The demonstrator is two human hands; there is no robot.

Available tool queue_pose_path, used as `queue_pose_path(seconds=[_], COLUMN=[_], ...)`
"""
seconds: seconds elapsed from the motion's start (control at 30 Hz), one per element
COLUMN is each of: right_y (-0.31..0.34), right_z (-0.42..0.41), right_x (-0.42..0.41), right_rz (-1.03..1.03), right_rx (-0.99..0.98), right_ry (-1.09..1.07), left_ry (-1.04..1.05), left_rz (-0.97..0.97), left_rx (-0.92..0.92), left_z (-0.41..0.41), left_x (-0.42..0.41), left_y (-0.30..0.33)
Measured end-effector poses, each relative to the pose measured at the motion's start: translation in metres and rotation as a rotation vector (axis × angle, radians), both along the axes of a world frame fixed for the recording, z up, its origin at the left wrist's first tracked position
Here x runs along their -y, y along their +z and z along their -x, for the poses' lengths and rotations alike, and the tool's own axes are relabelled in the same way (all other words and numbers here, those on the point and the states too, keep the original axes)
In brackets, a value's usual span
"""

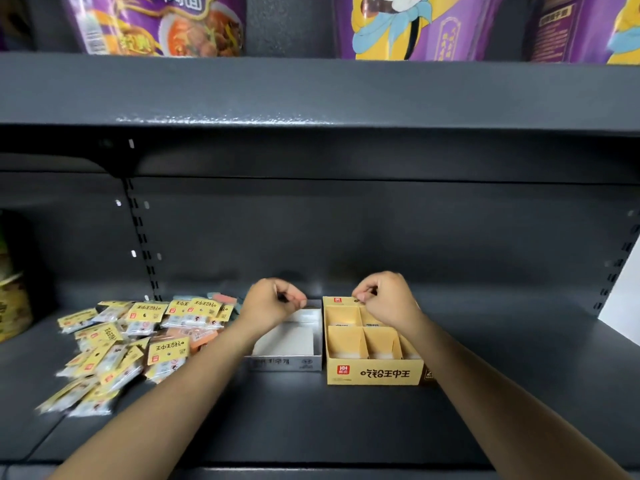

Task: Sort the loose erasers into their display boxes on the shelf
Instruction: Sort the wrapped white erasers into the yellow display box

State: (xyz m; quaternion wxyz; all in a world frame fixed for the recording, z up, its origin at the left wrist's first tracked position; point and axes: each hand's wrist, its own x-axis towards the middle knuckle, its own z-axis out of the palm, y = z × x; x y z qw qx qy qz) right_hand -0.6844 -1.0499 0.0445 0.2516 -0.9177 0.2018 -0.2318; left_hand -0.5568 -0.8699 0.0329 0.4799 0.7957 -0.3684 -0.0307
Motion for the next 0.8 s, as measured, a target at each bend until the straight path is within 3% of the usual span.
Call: queue_pose_path(seconds=[0.5, 0.67, 0.8], right_y=[0.008, 0.008, 0.004], right_z=[-0.090, -0.107, -0.111], right_x=[-0.107, -0.147, -0.177], right_rz=[-0.042, -0.052, -0.023], right_rx=[0.030, 0.022, -0.004], right_ry=[0.180, 0.217, 0.276], left_ry=[0.263, 0.257, 0.241], left_rz=[0.011, 0.044, -0.045], left_rx=[-0.006, -0.001, 0.039], left_z=[-0.078, -0.092, -0.100], left_x=[-0.180, -0.237, -0.261], left_y=[0.023, 0.024, 0.020])
